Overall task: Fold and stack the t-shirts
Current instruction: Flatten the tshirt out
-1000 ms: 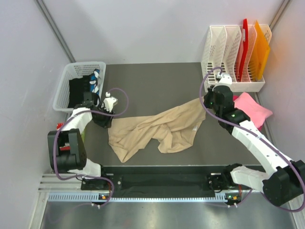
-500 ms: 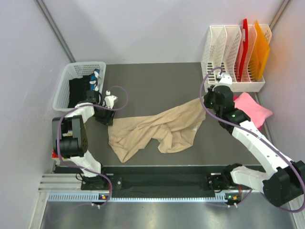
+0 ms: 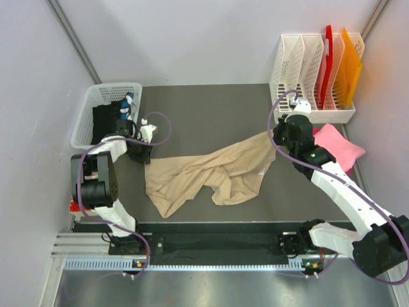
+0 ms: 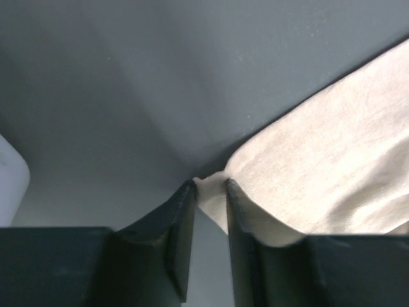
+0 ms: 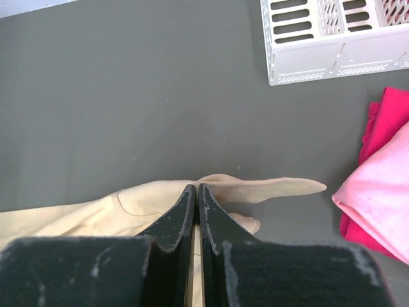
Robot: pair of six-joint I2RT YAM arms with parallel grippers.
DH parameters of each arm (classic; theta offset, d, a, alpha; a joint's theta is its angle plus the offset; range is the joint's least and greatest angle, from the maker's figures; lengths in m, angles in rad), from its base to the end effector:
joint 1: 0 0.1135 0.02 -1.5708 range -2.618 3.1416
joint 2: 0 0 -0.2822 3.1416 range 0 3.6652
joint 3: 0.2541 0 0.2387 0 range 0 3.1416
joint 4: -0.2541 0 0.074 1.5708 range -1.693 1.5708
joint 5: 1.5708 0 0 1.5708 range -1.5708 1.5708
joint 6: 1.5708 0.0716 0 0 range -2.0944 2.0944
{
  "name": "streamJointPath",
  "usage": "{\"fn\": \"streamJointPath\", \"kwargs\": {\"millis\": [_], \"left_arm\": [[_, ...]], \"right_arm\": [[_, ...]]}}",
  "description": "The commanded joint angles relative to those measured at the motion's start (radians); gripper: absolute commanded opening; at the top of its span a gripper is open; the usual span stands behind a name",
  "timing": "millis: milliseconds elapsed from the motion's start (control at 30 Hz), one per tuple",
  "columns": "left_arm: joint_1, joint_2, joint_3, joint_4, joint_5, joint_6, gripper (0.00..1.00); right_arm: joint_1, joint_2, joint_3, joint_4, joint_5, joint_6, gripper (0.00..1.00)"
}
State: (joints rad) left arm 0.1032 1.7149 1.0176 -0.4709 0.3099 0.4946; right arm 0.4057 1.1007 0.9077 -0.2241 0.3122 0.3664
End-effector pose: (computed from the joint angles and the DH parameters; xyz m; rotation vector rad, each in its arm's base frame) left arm 0.3324 0.0125 0.1596 0.6001 2.5915 -0.2371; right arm 0.2479 0.0826 0.3221 0.1623 1.9650 0.1946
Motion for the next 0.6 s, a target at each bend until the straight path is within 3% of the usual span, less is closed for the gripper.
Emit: {"fn": "streamJointPath", "kwargs": {"millis": [0,267,433,567], "left_arm": [[0.004,0.028,0.012,0.011,0.038,-0.002,0.25],[0.006,-0.009,0.029,-0.001,0.061,-0.022,0.0],[0.006,-0.113,0.055,-0.034,0.081,-0.056,0.0],[0.013,-0.344,0.09,-0.083,0.09,-0.106,0.0]], "right_arm": [[0.005,-0.002,0.003,0.049,-0.001,-0.011,0.0],[0.005,-0.005,0.0,0.049,-0.001,-0.007,0.0],[0.016,-0.024,-0.003,0.052,-0.002,-0.004,0.0],[0.044,-0.106,0.013,0.033,-0.01,-0.006,0.0]]}}
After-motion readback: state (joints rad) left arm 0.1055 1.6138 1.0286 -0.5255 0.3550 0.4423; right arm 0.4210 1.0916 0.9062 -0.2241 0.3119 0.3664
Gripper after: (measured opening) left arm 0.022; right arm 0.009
